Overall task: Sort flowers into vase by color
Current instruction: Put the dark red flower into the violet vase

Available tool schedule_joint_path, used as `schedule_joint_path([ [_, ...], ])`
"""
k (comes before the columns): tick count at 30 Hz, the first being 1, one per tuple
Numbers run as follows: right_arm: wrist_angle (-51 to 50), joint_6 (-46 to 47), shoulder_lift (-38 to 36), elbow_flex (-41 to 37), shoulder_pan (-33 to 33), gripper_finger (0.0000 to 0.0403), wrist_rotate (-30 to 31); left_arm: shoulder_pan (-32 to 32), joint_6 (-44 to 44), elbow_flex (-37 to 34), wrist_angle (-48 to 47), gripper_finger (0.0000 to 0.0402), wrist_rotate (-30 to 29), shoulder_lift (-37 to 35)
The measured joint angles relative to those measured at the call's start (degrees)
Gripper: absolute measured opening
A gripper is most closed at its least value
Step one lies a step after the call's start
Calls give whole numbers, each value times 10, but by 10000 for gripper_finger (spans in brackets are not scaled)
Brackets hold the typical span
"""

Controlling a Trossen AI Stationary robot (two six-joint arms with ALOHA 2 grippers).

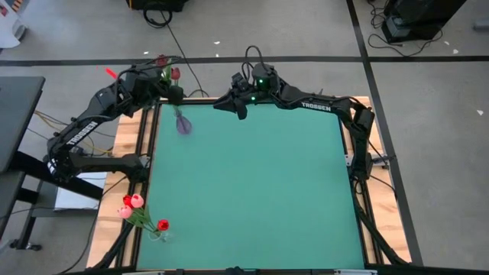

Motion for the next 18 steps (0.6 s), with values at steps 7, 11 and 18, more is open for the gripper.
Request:
schedule_joint_path([
  [7,0,6,0,0,0,138,-9,0,19,31,15,11,0,-2],
  [11,0,6,0,0,0,138,-12,0,38,44,12,11,0,-3],
  [18,0,6,0,0,0,138,-12,0,43,36,-19,11,-2,-1],
])
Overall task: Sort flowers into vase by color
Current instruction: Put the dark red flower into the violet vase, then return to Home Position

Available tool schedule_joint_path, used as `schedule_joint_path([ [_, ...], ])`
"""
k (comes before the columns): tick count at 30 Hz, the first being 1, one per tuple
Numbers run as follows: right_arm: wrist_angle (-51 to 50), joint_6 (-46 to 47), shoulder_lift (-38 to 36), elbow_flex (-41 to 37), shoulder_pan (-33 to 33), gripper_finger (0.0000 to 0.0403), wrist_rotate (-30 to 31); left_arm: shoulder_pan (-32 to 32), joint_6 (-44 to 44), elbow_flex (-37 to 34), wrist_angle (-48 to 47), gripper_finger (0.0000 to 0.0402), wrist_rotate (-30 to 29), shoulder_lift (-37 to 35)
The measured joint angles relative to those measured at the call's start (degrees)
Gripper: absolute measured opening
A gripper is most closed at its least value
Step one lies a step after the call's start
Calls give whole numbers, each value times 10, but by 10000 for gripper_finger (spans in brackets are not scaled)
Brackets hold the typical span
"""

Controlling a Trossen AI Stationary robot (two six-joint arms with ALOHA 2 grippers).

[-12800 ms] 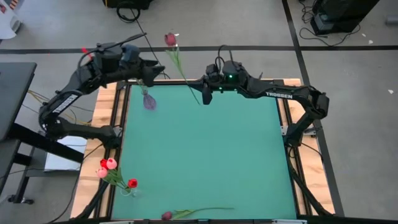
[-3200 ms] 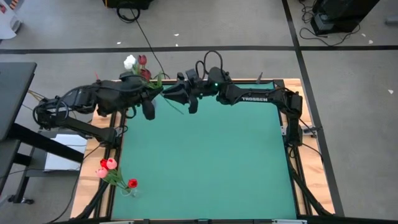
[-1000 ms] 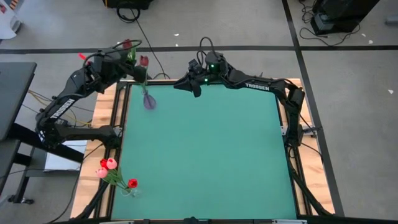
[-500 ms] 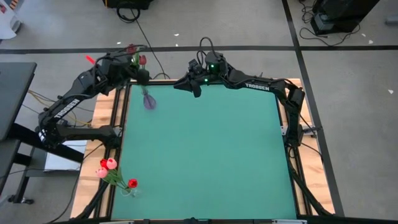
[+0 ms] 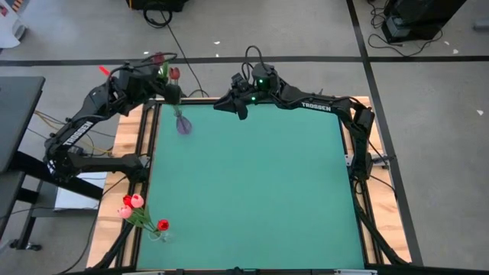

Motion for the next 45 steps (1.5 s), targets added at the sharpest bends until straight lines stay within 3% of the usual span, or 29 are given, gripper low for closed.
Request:
schedule_joint_path([
  [15,-4,-8,0,0,0,138,10,1,-60,-107,62,18,-23,1],
  [19,-25,-11,0,0,0,140,23,11,-105,-112,40,62,-24,1],
  [26,-57,-15,0,0,-3,146,24,11,-162,-112,-20,188,-22,-9],
  [32,-58,4,0,0,-1,147,24,10,-146,-104,-34,268,34,-28],
  [38,-52,35,-2,0,11,141,28,6,-124,-53,-73,287,56,-61],
  [45,-62,6,-27,0,54,115,91,-4,-100,-36,-121,288,56,-143],
])
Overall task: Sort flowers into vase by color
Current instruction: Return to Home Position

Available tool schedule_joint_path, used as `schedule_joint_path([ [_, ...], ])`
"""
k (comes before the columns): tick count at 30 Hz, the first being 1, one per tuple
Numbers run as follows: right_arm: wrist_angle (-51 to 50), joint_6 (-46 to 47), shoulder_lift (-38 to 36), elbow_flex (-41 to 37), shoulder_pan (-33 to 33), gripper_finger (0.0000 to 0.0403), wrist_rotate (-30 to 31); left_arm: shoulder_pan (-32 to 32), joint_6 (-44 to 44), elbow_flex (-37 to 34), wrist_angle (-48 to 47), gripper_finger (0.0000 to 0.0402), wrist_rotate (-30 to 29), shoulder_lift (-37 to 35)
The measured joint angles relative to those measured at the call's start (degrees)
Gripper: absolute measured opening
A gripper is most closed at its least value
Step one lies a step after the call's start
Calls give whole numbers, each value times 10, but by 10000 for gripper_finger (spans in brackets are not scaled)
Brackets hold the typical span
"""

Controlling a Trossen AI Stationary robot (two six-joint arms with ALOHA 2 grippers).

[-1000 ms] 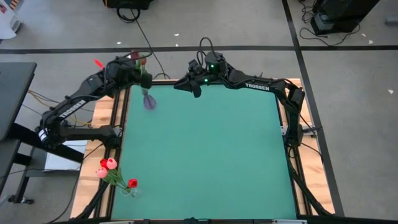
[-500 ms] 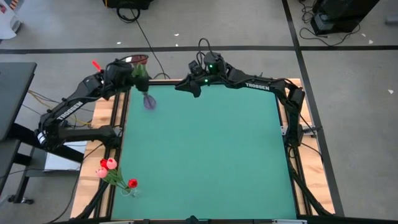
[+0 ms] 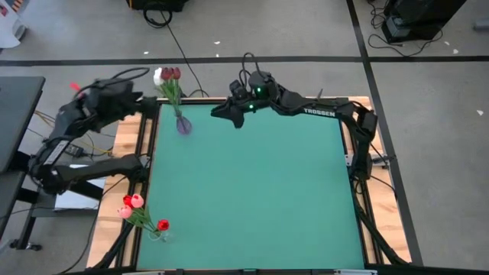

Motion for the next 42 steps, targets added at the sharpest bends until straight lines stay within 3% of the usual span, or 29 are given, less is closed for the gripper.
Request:
schedule_joint_path([
  [4,-16,-56,-18,0,55,95,80,-26,23,-3,0,288,33,-50],
  [9,-14,-99,-35,0,134,68,194,-64,48,-40,101,269,146,-94],
  [14,-13,-98,-45,0,194,12,275,-110,82,-98,231,203,277,-92],
  [17,-29,-100,-62,0,225,11,325,-148,89,-150,328,155,318,-83],
  [22,-89,-127,-106,-5,262,5,369,-210,93,-237,521,84,326,-86],
  [28,-81,-137,-212,-98,287,4,400,-248,121,-281,556,9,326,-87],
  [34,14,-137,-369,-275,302,2,394,-273,118,-320,586,6,326,-132],
  [38,67,-170,-477,-397,307,2,361,-299,103,-402,643,5,299,-168],
  [42,115,-226,-584,-510,316,6,375,-308,127,-478,696,5,280,-197],
])
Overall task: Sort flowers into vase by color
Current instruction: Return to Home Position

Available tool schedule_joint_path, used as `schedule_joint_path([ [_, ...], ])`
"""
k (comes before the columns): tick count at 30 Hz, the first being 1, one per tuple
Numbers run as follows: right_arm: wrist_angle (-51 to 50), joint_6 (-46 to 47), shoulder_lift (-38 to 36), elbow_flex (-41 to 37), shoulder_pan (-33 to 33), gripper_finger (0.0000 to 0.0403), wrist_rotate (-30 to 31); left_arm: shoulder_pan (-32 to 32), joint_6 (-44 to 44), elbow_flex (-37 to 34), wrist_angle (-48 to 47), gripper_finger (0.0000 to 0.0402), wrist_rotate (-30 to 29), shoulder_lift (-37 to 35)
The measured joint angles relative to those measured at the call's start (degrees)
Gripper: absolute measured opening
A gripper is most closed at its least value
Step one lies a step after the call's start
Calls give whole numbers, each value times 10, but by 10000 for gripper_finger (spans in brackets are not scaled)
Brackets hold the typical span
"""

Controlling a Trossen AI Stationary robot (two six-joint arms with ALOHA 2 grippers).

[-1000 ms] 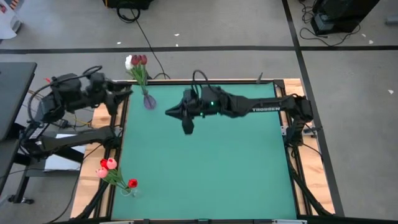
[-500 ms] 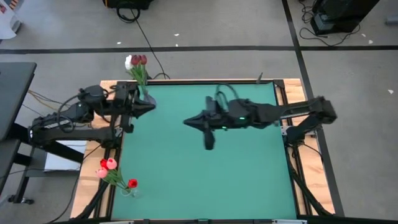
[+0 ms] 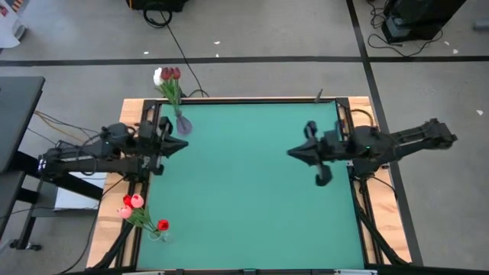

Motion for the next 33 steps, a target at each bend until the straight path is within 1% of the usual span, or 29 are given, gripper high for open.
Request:
schedule_joint_path([
  [3,0,-4,-69,-70,-8,15,12,0,21,-39,3,5,17,-2],
  [7,0,26,-146,-152,-22,13,21,0,7,-68,11,5,22,-1],
  [10,2,26,-191,-204,-28,5,23,-1,5,-95,36,5,18,0],
  [14,5,25,-238,-262,-33,7,23,-1,5,-131,86,4,5,-1],
  [18,3,27,-281,-314,-39,4,23,-1,5,-166,104,4,4,0],
  [22,3,49,-323,-358,-47,3,19,0,8,-192,142,4,-5,-1],
  [27,7,69,-366,-390,-59,3,4,0,30,-205,145,4,-19,-1],
  [33,4,59,-410,-412,-76,2,3,0,56,-208,129,1,-39,-1],
])
